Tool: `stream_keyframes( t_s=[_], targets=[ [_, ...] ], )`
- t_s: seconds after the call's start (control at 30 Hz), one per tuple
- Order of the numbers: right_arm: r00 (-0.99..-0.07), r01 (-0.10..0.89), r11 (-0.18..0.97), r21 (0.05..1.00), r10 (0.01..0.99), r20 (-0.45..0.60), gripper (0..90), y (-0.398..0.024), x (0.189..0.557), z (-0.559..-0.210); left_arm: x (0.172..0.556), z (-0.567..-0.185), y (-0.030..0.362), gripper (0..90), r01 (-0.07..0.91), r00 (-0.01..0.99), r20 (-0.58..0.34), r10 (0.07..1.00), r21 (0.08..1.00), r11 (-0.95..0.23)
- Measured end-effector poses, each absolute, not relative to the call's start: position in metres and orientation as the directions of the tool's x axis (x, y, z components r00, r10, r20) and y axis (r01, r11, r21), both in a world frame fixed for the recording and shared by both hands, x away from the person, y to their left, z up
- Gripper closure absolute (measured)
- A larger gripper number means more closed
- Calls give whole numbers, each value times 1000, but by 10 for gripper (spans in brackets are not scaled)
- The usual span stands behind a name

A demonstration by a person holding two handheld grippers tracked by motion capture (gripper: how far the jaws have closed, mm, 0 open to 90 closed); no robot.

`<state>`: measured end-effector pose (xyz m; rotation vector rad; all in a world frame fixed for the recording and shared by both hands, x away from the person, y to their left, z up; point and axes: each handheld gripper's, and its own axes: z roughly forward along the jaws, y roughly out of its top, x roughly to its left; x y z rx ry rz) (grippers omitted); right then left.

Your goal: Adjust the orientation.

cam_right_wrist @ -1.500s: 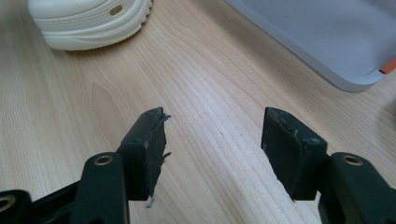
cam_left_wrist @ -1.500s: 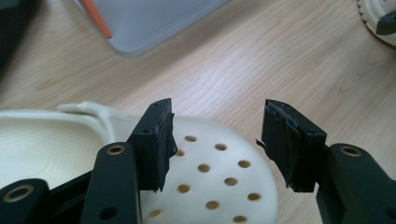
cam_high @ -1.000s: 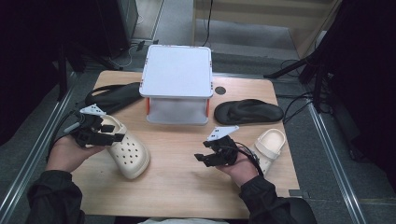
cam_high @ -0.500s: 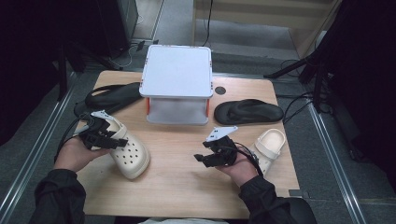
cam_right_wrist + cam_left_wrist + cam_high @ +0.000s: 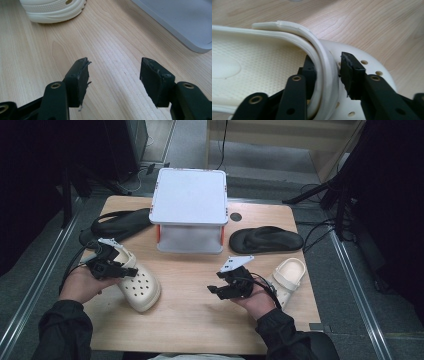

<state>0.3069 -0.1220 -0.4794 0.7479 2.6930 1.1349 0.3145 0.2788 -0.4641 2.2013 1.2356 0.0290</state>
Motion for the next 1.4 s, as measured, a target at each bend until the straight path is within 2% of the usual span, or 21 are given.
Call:
stream_keyframes(
  t_s=[0.27, 0.67, 1.03, 1.4],
  targets=[
    [-878, 378, 593, 711, 473, 72, 408, -121, 305, -478, 309, -454, 269, 776, 746, 592, -251, 766, 529, -404],
    [-880, 381, 577, 722, 465, 93, 407, -120, 305, -477, 299, -432, 258, 783, 764, 560, -311, 768, 552, -334],
    [-879, 376, 564, 736, 469, 89, 407, -123, 303, -474, 290, -423, 210, 780, 716, 647, -350, 677, 584, -382],
    [-870, 380, 558, 738, 487, 80, 408, -128, 300, -473, 291, -440, 160, 779, 730, 654, -383, 653, 545, -412]
  ],
)
